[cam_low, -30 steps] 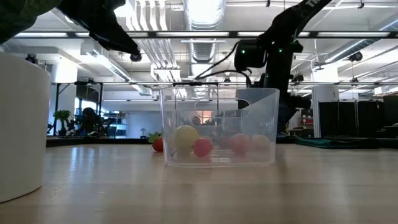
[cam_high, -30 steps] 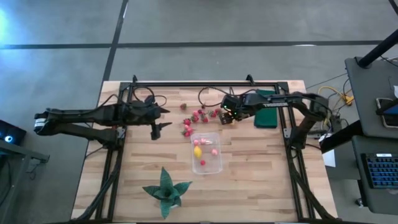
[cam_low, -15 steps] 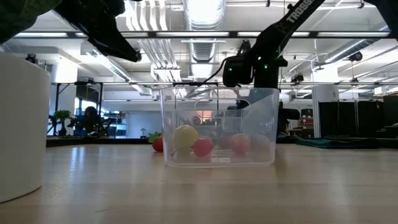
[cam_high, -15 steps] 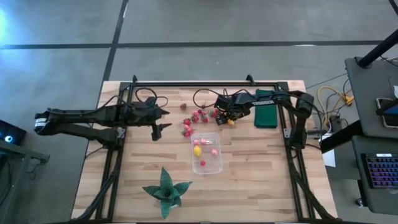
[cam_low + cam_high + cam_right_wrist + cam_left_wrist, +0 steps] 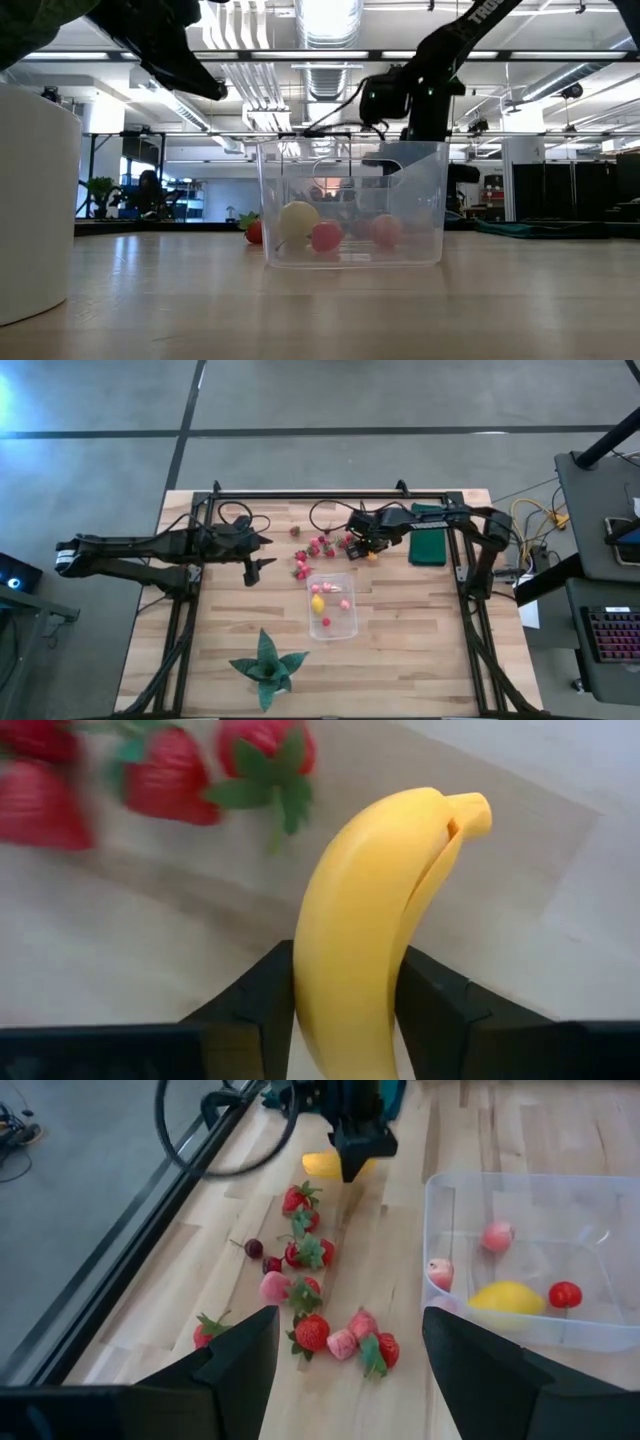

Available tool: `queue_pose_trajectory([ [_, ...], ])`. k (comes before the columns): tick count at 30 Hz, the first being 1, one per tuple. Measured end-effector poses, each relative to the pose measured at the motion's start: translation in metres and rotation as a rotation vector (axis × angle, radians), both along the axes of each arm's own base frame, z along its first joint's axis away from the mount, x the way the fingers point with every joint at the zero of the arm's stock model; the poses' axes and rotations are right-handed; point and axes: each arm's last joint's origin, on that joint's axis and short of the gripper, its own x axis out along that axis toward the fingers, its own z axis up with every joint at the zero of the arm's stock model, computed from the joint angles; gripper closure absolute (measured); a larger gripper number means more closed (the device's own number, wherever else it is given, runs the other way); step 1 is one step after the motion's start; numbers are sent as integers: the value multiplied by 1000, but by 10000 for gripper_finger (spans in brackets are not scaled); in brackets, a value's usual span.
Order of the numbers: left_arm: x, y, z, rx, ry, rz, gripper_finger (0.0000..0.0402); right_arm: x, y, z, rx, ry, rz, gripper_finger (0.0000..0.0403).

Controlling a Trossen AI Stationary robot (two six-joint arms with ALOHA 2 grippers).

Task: Pick and placing Produce into tupperware
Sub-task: Put the banana into the transparent bin

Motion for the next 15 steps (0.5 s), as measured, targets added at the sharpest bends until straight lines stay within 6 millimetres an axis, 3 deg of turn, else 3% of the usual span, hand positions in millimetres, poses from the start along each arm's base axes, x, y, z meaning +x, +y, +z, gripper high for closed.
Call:
queue_pose_trajectory([
  [6, -1, 0, -7, -2, 23, 0, 169, -5, 29, 50, -34, -161, 47, 244],
  [11, -1, 0, -13, -4, 39, -1, 169, -7, 70, 94, -11, -395, 129, 235],
  [15, -2, 0, -22, -6, 62, -1, 169, -1, 105, 112, 26, -547, 177, 241],
])
